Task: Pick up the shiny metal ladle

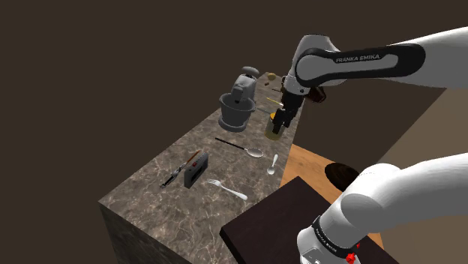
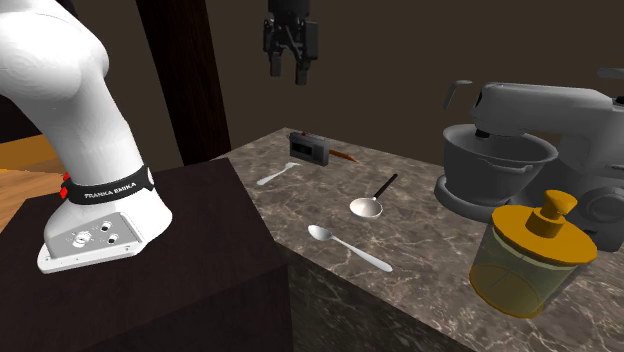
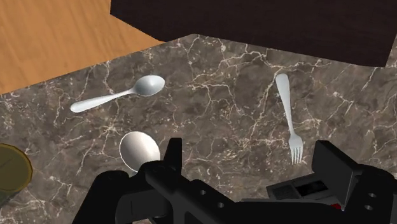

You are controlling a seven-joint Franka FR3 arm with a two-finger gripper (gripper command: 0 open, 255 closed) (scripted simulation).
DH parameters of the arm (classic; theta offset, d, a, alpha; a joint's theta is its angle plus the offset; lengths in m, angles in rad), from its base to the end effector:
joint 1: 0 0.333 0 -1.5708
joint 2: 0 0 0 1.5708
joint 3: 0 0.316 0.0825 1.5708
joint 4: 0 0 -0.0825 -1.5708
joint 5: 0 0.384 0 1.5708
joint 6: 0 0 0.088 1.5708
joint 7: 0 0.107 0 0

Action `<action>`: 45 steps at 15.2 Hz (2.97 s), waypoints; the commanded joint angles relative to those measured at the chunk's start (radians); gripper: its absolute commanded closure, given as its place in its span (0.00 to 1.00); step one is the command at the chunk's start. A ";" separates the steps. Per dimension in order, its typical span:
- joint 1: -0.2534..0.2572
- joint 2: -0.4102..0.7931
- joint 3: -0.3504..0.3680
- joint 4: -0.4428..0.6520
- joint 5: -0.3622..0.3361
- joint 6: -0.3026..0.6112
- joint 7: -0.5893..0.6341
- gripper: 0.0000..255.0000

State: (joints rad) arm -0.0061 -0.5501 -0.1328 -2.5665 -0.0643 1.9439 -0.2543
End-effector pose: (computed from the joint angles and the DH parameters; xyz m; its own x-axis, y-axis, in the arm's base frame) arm 0.3637 -0.0555 0.4395 0.9841 0.1631 -0.0700 0.1613 -0.9864 -0.0299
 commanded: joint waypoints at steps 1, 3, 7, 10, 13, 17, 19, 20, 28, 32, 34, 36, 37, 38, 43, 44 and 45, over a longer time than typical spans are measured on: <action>0.001 0.058 -0.026 -0.009 -0.002 0.081 -0.043 0.00; 0.006 0.130 -0.051 -0.005 0.004 0.158 -0.085 0.00; 0.022 0.287 -0.097 0.025 0.039 0.301 -0.182 0.00; 0.036 0.413 -0.125 0.065 0.090 0.395 -0.267 0.00; 0.045 0.543 -0.140 0.120 0.164 0.474 -0.365 0.00; 0.033 0.716 -0.129 0.215 0.283 0.549 -0.503 0.00; 0.016 0.800 -0.110 0.272 0.338 0.575 -0.568 0.00; 0.004 0.841 -0.098 0.302 0.363 0.586 -0.597 0.00; -0.085 1.138 -0.002 0.570 0.477 0.626 -0.758 0.00; -0.096 1.185 0.013 0.584 0.493 0.659 -0.774 0.00; -0.101 1.209 0.021 0.592 0.500 0.675 -0.781 0.00; -0.106 1.228 0.027 0.599 0.506 0.687 -0.787 0.00; -0.106 1.228 0.027 0.599 0.506 0.687 -0.787 0.00; -0.107 1.229 0.026 0.602 0.505 0.684 -0.787 1.00; -0.106 1.228 0.025 0.603 0.505 0.683 -0.786 1.00; -0.106 1.228 0.025 0.603 0.505 0.683 -0.787 1.00; -0.106 1.228 0.025 0.603 0.505 0.683 -0.787 1.00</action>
State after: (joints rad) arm -0.1121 0.6780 -0.1075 -1.9637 0.4404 2.6269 -1.0407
